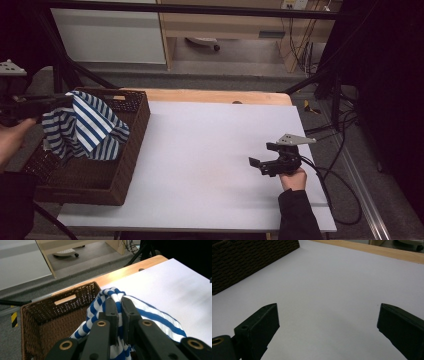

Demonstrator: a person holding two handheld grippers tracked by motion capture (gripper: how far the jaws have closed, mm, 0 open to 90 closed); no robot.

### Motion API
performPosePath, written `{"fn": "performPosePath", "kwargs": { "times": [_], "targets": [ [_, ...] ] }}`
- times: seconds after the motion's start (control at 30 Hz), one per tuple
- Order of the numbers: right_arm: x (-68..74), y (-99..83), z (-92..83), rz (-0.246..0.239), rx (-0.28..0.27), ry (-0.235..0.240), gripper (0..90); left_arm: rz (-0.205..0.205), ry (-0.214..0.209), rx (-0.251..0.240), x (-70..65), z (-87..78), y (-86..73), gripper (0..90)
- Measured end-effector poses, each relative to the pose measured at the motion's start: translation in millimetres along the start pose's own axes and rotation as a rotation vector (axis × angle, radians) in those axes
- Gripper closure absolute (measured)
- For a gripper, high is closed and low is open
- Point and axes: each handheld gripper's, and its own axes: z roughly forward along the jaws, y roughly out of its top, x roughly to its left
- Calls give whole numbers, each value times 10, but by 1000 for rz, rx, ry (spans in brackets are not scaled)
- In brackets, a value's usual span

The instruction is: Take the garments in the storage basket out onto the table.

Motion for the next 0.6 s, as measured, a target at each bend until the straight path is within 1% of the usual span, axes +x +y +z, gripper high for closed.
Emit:
{"fn": "performPosePath", "kwargs": {
  "times": [0.17, 0.6],
  "targets": [
    [-1, 1, -6, -1, -2, -1, 45, 18, -15, -8, -84, 15, 79, 848],
    [-4, 3, -12, -2, -4, 0, 45, 62, -50, -3, -285, 113, 247, 848]
  ]
}}
